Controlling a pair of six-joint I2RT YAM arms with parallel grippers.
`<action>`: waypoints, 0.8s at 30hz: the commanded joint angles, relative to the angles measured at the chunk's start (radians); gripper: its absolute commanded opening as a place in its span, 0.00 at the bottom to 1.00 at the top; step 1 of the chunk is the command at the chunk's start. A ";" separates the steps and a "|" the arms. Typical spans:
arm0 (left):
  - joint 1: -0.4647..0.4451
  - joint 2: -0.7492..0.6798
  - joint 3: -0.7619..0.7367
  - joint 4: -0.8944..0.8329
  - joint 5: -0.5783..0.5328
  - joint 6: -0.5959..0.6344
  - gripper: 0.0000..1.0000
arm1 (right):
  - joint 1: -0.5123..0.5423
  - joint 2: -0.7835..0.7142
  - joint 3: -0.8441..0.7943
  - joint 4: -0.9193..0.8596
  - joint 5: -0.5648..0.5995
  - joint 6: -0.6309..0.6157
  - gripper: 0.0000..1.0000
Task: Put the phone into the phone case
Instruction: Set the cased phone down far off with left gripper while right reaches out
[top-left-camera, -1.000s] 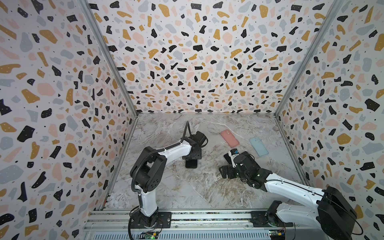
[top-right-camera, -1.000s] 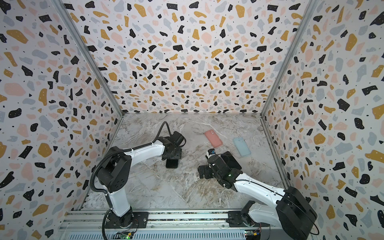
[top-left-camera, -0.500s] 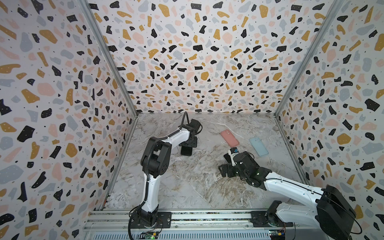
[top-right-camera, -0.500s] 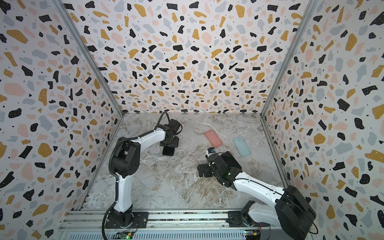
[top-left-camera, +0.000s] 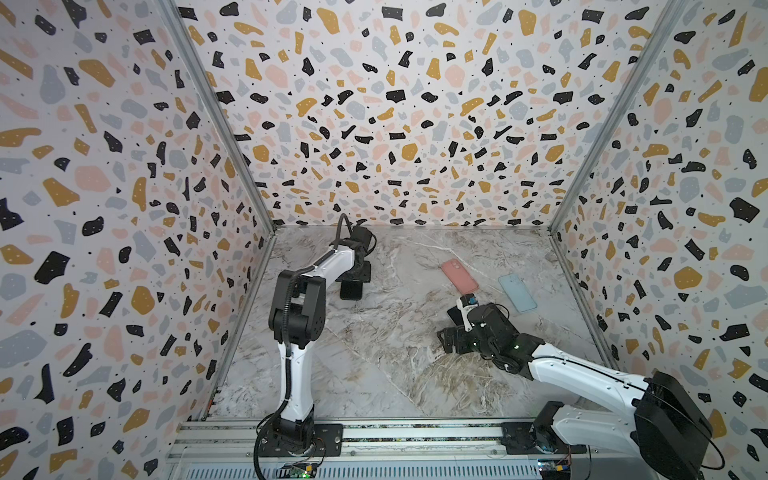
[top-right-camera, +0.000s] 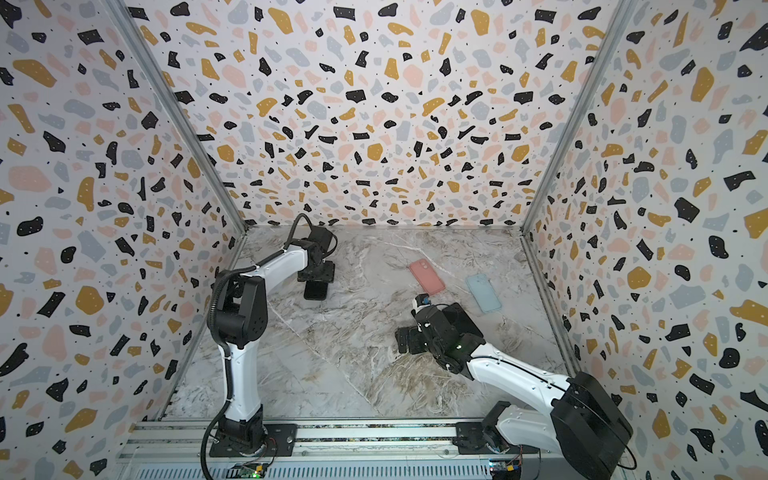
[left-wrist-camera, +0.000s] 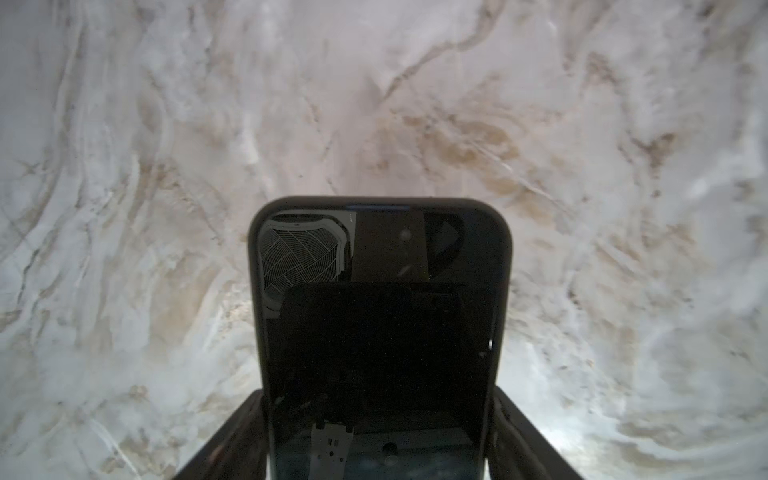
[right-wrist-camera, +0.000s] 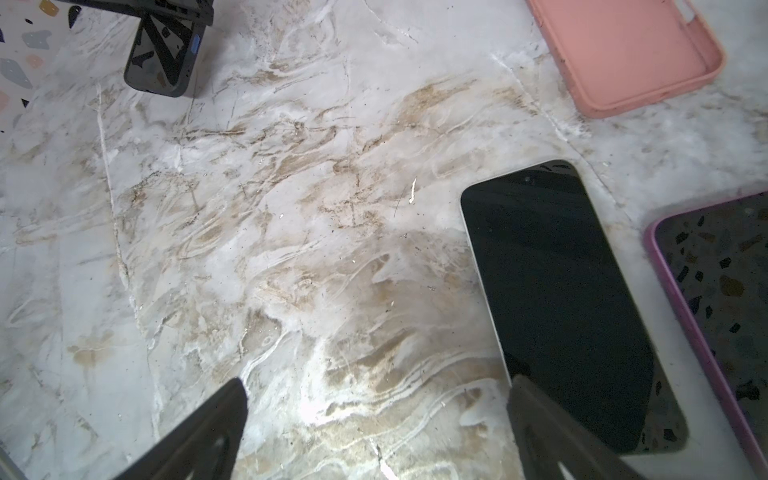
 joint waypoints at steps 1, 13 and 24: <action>0.030 0.004 0.038 0.018 0.021 0.020 0.66 | -0.004 -0.015 0.040 -0.016 -0.011 -0.010 0.99; 0.098 0.054 0.032 0.048 0.117 0.071 0.67 | -0.004 -0.012 0.039 -0.015 -0.011 -0.008 0.99; 0.101 0.069 0.009 0.053 0.082 0.048 0.78 | -0.004 -0.007 0.034 -0.006 -0.017 -0.006 0.99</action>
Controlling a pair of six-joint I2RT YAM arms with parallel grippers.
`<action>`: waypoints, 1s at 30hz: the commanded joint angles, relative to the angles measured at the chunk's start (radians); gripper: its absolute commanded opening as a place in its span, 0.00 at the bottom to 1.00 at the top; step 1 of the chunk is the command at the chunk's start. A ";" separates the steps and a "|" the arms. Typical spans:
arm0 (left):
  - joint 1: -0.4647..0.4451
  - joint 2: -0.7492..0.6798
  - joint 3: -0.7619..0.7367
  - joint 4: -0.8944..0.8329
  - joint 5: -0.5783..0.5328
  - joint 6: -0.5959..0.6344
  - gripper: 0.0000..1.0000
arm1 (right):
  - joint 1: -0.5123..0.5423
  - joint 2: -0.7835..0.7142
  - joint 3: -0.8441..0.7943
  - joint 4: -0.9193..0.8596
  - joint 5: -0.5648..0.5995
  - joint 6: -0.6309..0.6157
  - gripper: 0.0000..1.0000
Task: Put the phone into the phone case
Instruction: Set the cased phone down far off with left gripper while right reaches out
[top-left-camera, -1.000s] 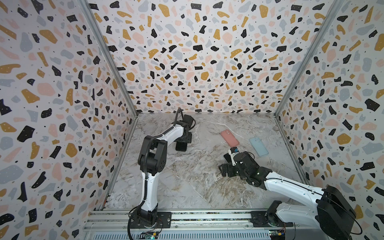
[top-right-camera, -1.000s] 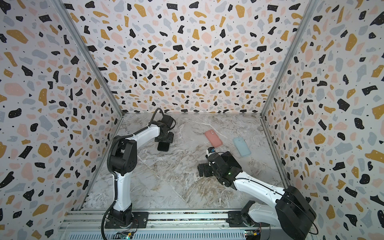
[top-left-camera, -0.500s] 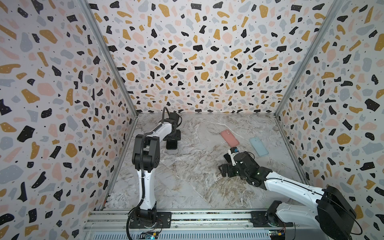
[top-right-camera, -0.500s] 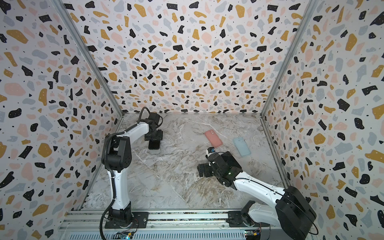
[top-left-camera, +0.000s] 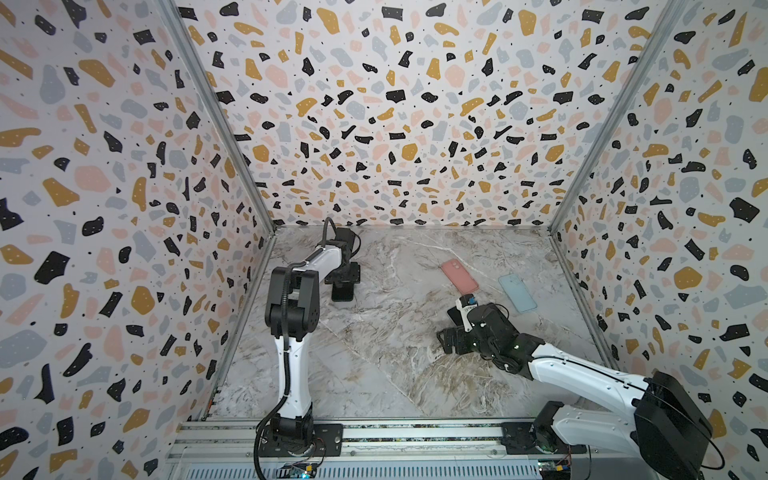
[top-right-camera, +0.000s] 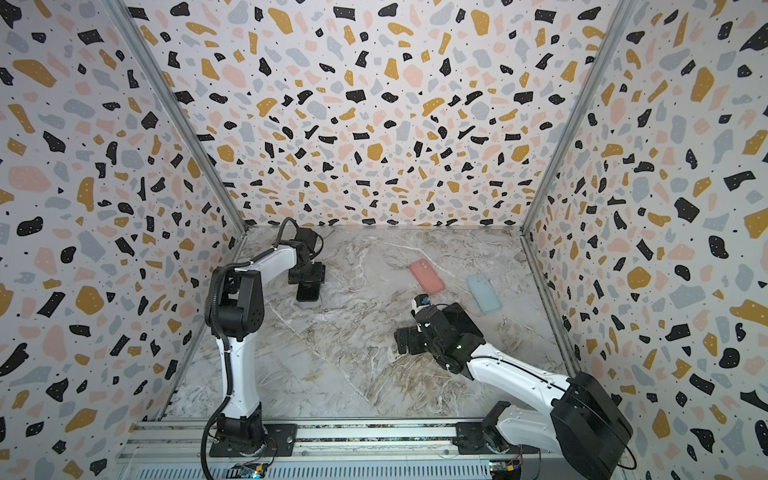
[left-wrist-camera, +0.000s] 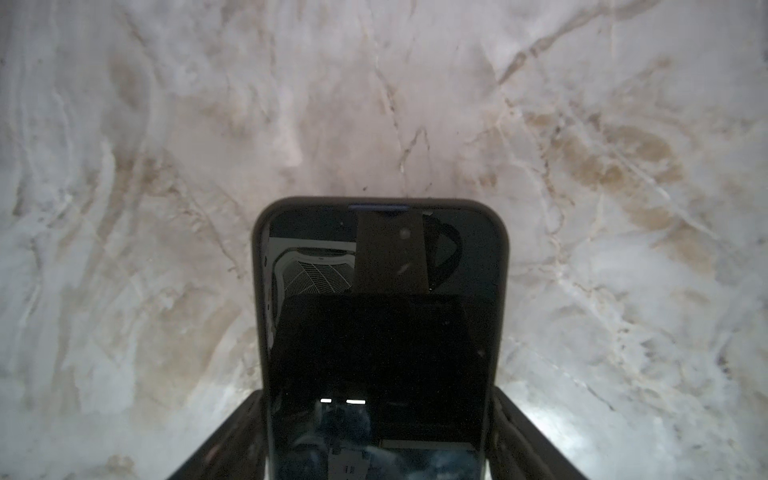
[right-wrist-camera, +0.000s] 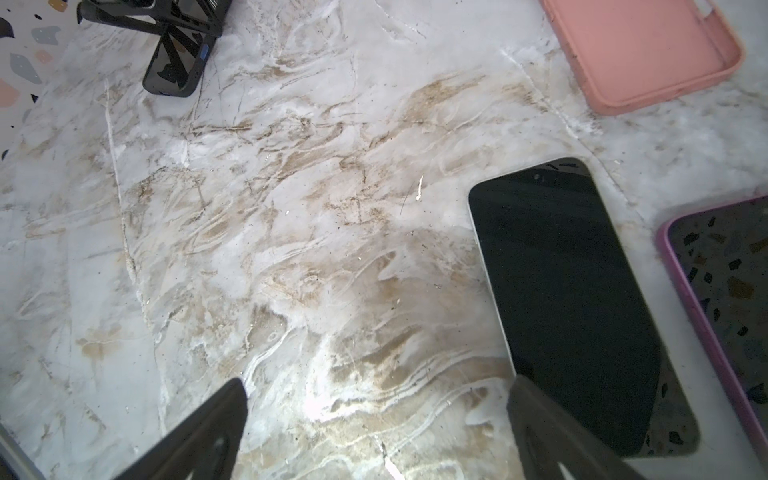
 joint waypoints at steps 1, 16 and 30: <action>0.004 0.002 0.000 0.021 -0.019 -0.004 0.80 | -0.004 -0.008 0.033 -0.007 0.000 -0.003 0.99; -0.033 -0.121 -0.011 -0.045 -0.055 -0.144 0.93 | -0.015 -0.008 0.101 -0.069 0.012 -0.031 1.00; -0.321 -0.487 -0.430 0.125 0.023 -0.242 0.94 | -0.201 0.237 0.341 -0.122 0.051 -0.226 0.88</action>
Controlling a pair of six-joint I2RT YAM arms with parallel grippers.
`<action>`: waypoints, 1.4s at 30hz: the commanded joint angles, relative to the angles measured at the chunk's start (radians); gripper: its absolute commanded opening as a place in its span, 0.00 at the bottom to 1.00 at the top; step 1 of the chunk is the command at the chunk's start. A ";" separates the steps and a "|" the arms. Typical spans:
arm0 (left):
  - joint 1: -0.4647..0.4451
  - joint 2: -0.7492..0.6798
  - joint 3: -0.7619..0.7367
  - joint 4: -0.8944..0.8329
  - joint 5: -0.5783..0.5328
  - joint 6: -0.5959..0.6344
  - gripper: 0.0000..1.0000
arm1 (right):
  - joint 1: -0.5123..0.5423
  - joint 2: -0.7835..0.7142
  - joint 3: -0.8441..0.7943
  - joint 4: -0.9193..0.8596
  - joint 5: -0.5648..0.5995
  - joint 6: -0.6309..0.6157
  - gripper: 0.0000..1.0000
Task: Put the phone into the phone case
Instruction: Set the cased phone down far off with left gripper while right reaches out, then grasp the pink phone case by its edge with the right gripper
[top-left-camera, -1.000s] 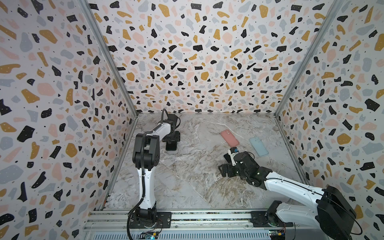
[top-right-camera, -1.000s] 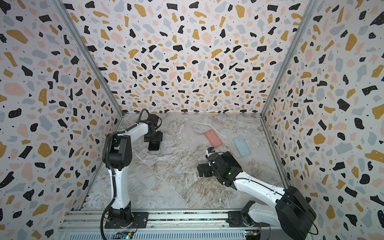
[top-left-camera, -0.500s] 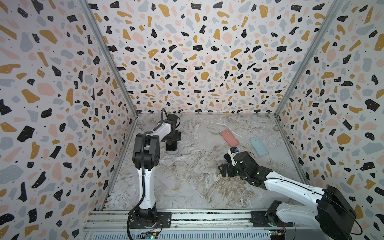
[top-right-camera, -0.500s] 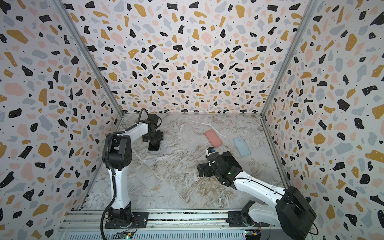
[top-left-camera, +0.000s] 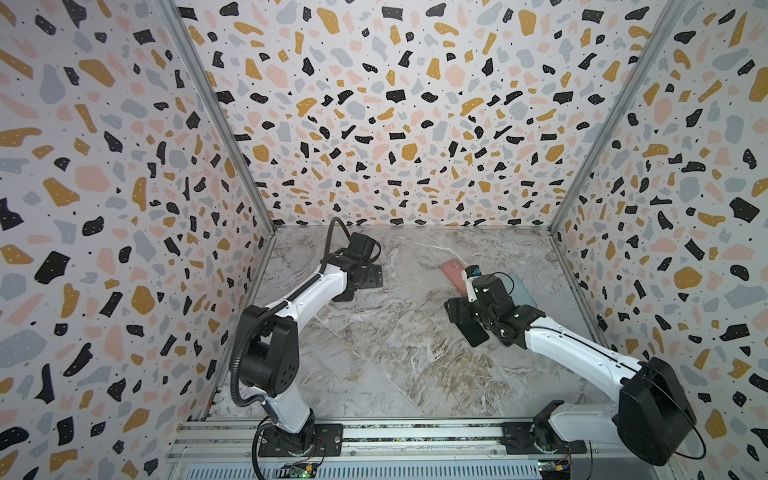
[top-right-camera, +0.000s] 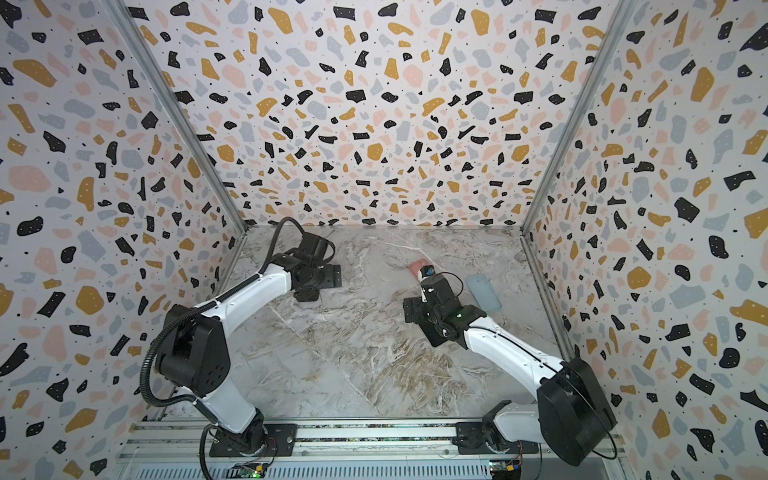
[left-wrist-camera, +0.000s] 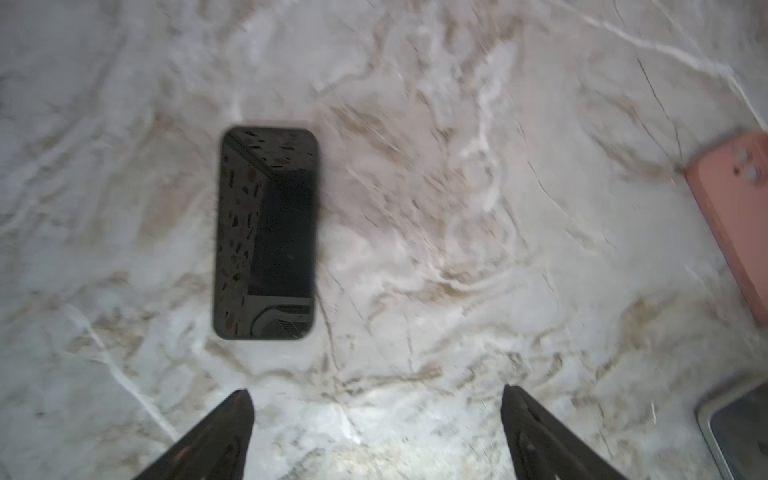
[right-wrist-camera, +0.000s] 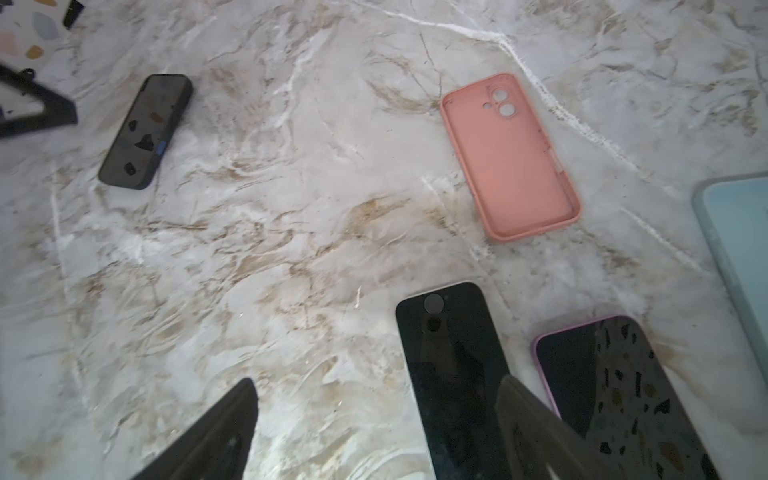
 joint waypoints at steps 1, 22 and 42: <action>-0.068 0.006 -0.060 0.037 0.041 -0.025 0.94 | -0.044 0.100 0.095 -0.027 0.035 -0.071 0.86; -0.144 0.001 -0.162 0.190 0.218 -0.015 0.92 | -0.341 0.764 0.690 -0.116 -0.078 -0.281 0.33; -0.146 0.030 -0.124 0.178 0.229 -0.011 0.92 | -0.364 0.825 0.741 -0.124 -0.216 -0.242 0.07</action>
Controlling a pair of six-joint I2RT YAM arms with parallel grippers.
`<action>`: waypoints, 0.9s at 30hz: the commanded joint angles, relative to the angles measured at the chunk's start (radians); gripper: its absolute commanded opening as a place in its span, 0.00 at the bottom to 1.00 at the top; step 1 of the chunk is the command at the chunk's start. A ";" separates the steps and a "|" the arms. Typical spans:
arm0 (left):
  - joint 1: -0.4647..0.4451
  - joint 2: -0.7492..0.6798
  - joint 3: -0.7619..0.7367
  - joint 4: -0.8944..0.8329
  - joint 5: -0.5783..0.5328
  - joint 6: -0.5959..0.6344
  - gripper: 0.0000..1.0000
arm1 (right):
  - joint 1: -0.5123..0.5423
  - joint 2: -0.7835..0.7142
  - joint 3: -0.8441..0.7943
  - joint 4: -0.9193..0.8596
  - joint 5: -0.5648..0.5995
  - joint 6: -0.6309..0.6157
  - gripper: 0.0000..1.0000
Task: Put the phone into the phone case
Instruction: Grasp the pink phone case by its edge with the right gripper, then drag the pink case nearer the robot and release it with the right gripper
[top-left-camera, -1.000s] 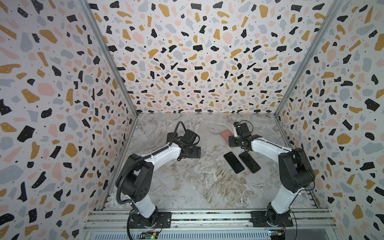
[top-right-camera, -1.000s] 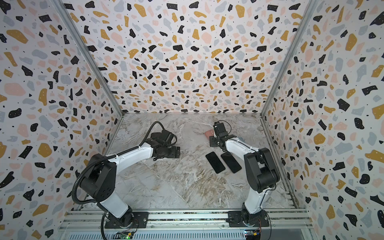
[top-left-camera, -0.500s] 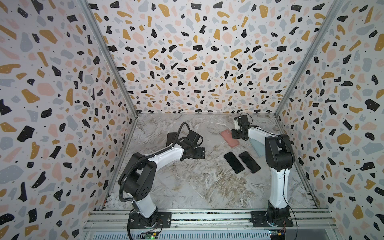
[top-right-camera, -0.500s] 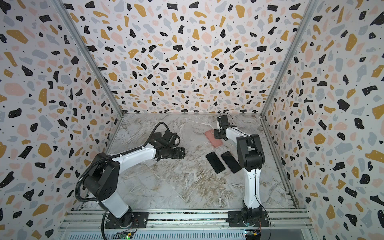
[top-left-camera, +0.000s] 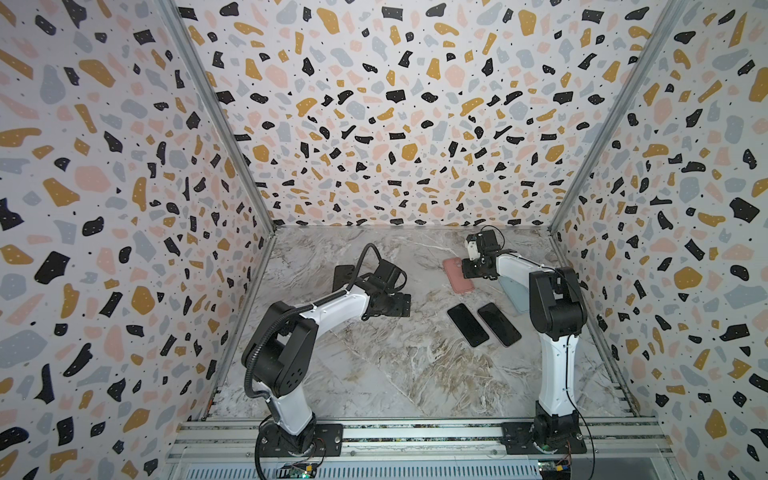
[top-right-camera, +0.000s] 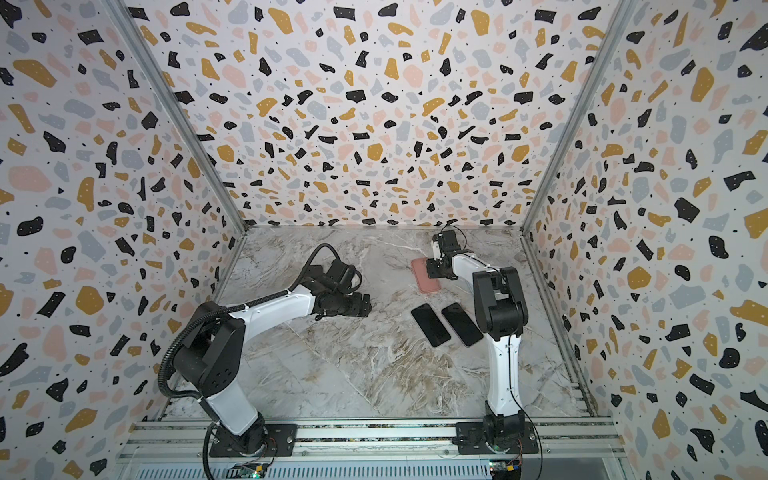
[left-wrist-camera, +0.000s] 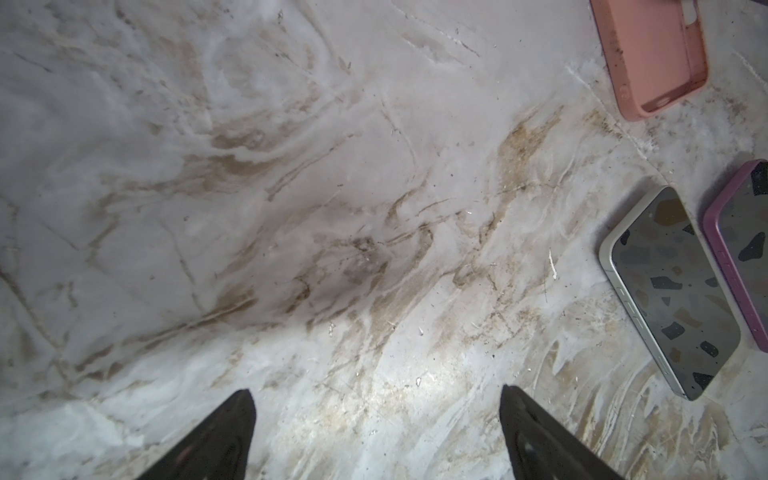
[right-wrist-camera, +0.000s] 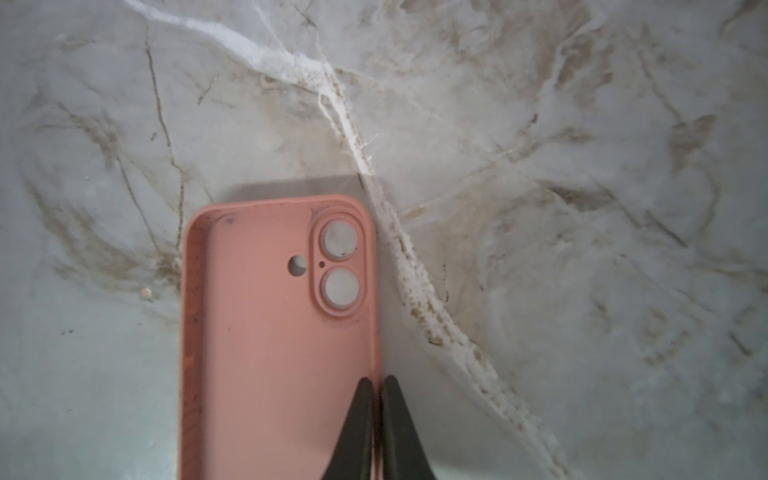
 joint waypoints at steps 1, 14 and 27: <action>-0.005 -0.011 0.028 0.001 0.010 0.006 0.92 | -0.002 -0.024 0.023 -0.034 -0.020 0.027 0.06; -0.027 -0.182 -0.069 -0.029 0.005 -0.096 0.91 | 0.090 -0.320 -0.173 -0.107 0.084 0.205 0.04; -0.123 -0.371 -0.260 0.048 -0.029 -0.235 0.91 | 0.441 -0.840 -0.739 -0.110 0.210 0.523 0.00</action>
